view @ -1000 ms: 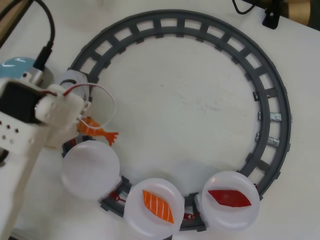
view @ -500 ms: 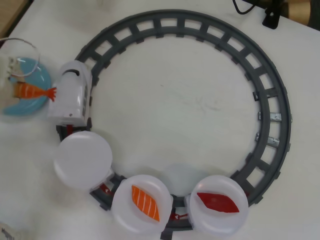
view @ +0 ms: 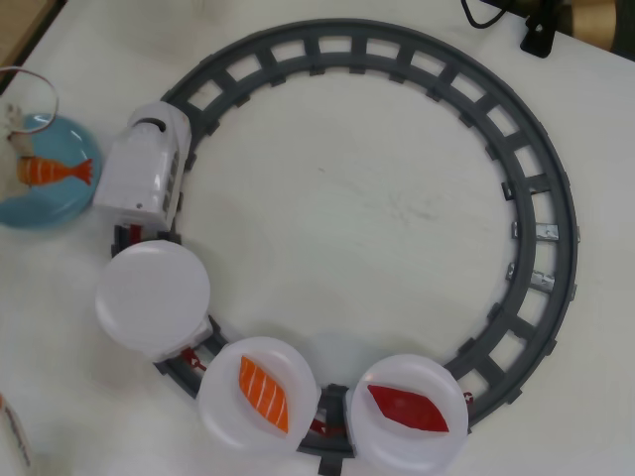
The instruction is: Pick up the sushi from the Shinkansen and put it on the blue dish
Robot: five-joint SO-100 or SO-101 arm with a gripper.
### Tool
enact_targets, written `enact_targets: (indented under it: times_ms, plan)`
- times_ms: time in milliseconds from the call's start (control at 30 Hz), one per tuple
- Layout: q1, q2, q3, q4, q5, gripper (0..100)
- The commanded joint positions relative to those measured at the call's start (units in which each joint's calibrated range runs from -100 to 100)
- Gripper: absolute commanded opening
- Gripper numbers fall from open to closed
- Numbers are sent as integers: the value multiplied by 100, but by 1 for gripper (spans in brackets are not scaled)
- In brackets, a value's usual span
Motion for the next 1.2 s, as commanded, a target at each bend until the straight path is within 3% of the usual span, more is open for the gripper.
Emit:
enact_targets:
  times_ms: [0,100,333,667,833,1167]
  plan:
    - [-177,115,-605,92,26,3]
    - [-327,372,-767,92,42,5]
    - [-362,804,-1065,92,219,25]
    - [-291,713,-1173,92,235,26]
    - [-283,-84,-1047,100,251,26]
    - [-177,-2489,1568,100,251,25]
